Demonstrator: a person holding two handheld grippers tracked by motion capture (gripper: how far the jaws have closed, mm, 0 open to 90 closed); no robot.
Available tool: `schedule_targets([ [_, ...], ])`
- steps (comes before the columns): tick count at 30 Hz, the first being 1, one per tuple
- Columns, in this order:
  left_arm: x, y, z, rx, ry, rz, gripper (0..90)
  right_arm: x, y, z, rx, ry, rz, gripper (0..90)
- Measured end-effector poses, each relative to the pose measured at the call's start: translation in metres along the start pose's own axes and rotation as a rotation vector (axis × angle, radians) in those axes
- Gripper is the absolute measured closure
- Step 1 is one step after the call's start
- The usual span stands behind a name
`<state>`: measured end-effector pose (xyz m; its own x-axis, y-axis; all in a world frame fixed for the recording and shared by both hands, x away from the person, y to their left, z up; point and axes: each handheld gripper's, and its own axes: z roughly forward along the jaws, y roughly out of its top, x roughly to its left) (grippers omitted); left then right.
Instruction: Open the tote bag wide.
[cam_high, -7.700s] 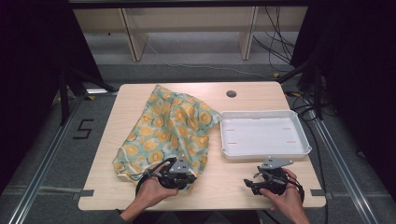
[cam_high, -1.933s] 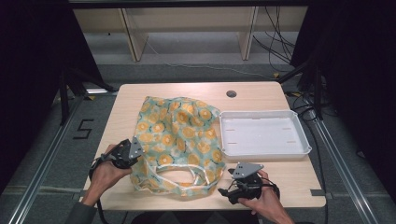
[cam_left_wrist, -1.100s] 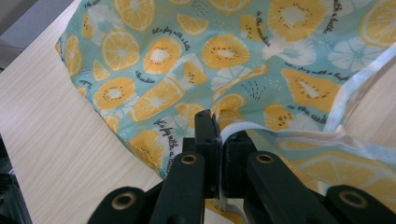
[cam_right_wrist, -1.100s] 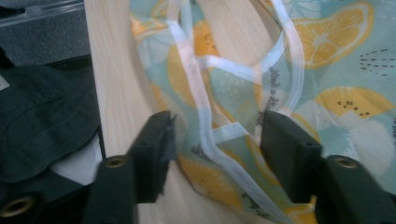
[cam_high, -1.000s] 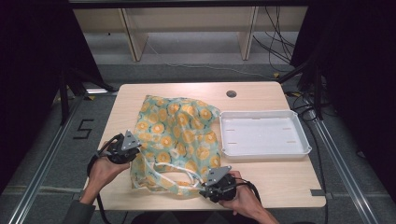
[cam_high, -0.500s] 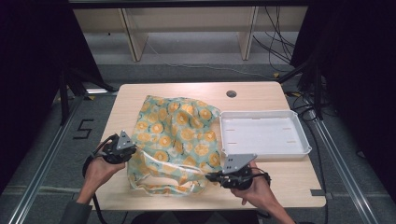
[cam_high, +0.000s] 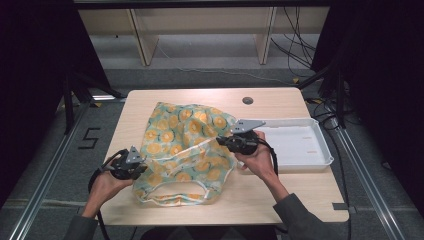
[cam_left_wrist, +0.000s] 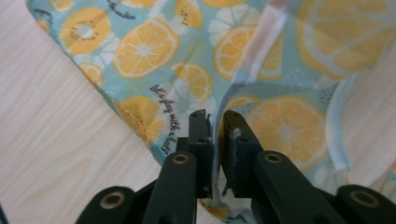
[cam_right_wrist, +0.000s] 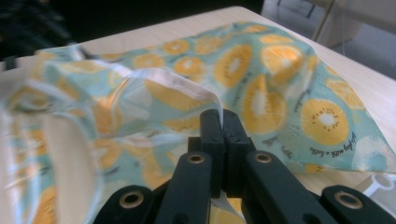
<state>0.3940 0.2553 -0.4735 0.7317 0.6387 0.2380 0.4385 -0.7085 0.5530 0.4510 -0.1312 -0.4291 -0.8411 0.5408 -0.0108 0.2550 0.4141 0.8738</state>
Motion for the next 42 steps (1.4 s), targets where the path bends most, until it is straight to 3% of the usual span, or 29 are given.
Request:
schedule_targets([
  [2, -0.003, -0.002, 0.0, -0.008, -0.008, -0.016, 77.1, -0.008, -0.004, 0.015, 0.029, -0.007, 0.042, 90.0],
  [3, -0.004, -0.003, -0.002, -0.002, -0.016, -0.006, 74.7, -0.012, -0.006, 0.02, 0.059, -0.003, 0.052, 90.0],
  [4, -0.008, -0.004, -0.004, -0.019, 0.0, -0.014, 63.0, -0.017, -0.011, 0.034, 0.078, -0.014, 0.059, 90.0],
  [5, -0.008, -0.004, -0.004, -0.019, 0.0, -0.014, 55.0, -0.017, -0.011, 0.034, 0.078, -0.014, 0.059, 90.0],
  [6, -0.014, -0.003, -0.009, -0.009, 0.037, 0.011, 48.7, -0.019, -0.015, 0.043, 0.105, -0.017, 0.076, 90.0],
  [7, -0.014, -0.003, -0.009, -0.009, 0.037, 0.011, 44.3, -0.019, -0.015, 0.043, 0.105, -0.017, 0.076, 90.0],
  [8, -0.024, -0.001, -0.016, -0.016, 0.057, 0.049, 40.3, -0.019, -0.017, 0.049, 0.122, -0.014, 0.1, 90.0],
  [9, -0.024, -0.001, -0.016, -0.016, 0.057, 0.049, 36.0, -0.019, -0.017, 0.049, 0.122, -0.014, 0.1, 90.0],
  [11, -0.036, 0.001, -0.024, -0.009, 0.049, 0.056, 32.8, -0.022, -0.018, 0.051, 0.129, -0.016, 0.086, 90.0],
  [13, -0.049, 0.004, -0.031, -0.026, 0.09, 0.095, 28.1, -0.022, -0.018, 0.053, 0.115, -0.025, 0.094, 90.0],
  [15, -0.058, 0.008, -0.036, -0.043, 0.131, 0.17, 27.8, -0.023, -0.017, 0.051, 0.12, -0.023, 0.098, 90.0],
  [16, -0.062, 0.009, -0.036, -0.057, 0.146, 0.21, 28.0, -0.024, -0.017, 0.051, 0.12, -0.024, 0.095, 90.0],
  [18, -0.07, 0.013, -0.031, -0.1, 0.148, 0.251, 30.3, -0.026, -0.019, 0.051, 0.105, -0.036, 0.088, 90.0],
  [20, -0.074, 0.016, -0.024, -0.097, 0.119, 0.275, 32.9, -0.027, -0.019, 0.05, 0.118, -0.022, 0.102, 90.0],
  [21, -0.075, 0.017, -0.019, -0.104, 0.112, 0.264, 32.9, -0.027, -0.019, 0.05, 0.118, -0.022, 0.102, 90.0],
  [26, -0.072, 0.024, 0.002, -0.046, 0.097, 0.295, 32.8, -0.026, -0.019, 0.051, 0.111, -0.018, 0.107, 90.0],
  [28, -0.07, 0.028, 0.012, -0.001, 0.112, 0.309, 32.8, -0.026, -0.019, 0.051, 0.111, -0.015, 0.109, 90.0],
  [32, -0.069, 0.034, 0.024, 0.022, 0.116, 0.336, 42.0, -0.027, -0.019, 0.049, 0.101, -0.006, 0.111, 90.0],
  [34, -0.065, 0.04, 0.028, 0.018, 0.113, 0.311, 53.2, -0.028, -0.018, 0.047, 0.116, -0.009, 0.113, 90.0],
  [37, -0.06, 0.047, 0.027, 0.009, 0.103, 0.296, 78.1, -0.027, -0.019, 0.048, 0.1, -0.013, 0.116, 87.4],
  [38, -0.057, 0.049, 0.026, 0.0, 0.095, 0.27, 83.7, -0.027, -0.018, 0.047, 0.116, -0.011, 0.116, 80.8],
  [39, -0.054, 0.051, 0.024, -0.009, 0.09, 0.236, 86.9, -0.026, -0.018, 0.048, 0.128, -0.033, 0.106, 68.8],
  [40, -0.05, 0.052, 0.022, -0.034, 0.086, 0.196, 87.9, -0.025, -0.016, 0.047, 0.146, -0.072, 0.084, 62.5],
  [41, -0.045, 0.053, 0.018, -0.046, 0.08, 0.171, 88.5, -0.023, -0.014, 0.045, 0.173, -0.081, 0.09, 59.5],
  [42, -0.04, 0.055, 0.014, -0.067, 0.076, 0.139, 88.8, -0.023, -0.012, 0.04, 0.158, -0.087, 0.071, 56.9],
])
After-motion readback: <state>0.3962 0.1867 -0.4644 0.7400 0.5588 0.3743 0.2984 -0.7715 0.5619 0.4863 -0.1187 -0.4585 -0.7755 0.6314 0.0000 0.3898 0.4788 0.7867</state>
